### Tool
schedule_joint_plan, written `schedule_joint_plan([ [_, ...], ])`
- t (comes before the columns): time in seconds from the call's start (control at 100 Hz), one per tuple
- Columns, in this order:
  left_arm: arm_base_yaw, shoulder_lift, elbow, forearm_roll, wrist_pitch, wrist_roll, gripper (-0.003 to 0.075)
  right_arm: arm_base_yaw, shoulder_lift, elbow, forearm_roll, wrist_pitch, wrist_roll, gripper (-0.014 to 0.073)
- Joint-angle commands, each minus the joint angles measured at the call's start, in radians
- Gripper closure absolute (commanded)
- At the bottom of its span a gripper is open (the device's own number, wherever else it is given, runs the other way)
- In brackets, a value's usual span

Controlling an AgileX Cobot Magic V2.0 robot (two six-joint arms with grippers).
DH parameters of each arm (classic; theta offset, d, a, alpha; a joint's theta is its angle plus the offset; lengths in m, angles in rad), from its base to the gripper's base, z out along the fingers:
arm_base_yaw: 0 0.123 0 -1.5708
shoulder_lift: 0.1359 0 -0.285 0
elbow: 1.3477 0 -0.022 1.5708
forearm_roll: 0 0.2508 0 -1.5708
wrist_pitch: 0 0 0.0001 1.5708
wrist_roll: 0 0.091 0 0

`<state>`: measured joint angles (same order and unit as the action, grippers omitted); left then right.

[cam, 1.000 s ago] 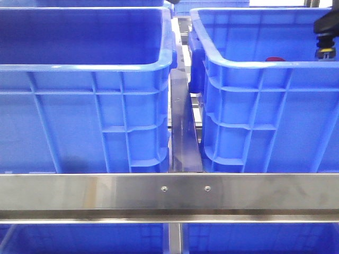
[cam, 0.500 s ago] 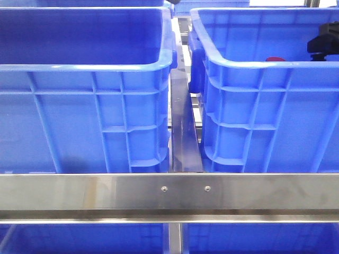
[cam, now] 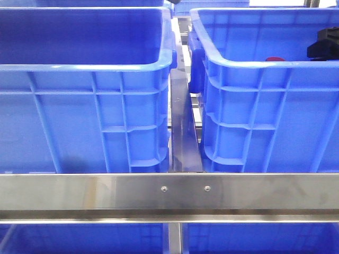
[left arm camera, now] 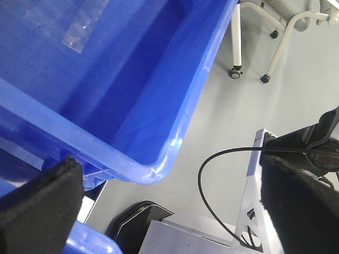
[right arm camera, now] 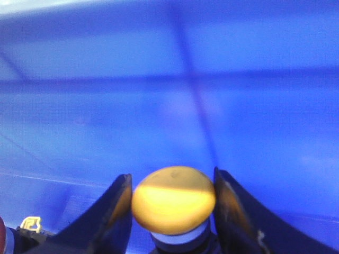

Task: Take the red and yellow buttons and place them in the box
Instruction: 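Carry the yellow button with the right gripper into the bin, release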

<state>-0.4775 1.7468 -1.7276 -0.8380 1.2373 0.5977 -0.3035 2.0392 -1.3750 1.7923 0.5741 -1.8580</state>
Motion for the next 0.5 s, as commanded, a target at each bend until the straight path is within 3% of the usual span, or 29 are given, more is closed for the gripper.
schedule_joint_plan([
  [0.0, 0.002, -0.052, -0.034, -0.067, 0.021, 0.0, 0.0102, -0.006, -0.056, -0.033, 0.126, 0.024, -0.014, 0.0337],
  [0.15, 0.002, -0.052, -0.034, -0.067, 0.021, 0.0, 0.0102, -0.006, -0.056, -0.033, 0.126, 0.032, -0.014, 0.0204],
  [0.49, 0.002, -0.052, -0.034, -0.067, 0.021, 0.0, 0.0102, -0.006, -0.068, -0.031, 0.084, 0.038, 0.017, 0.0172],
])
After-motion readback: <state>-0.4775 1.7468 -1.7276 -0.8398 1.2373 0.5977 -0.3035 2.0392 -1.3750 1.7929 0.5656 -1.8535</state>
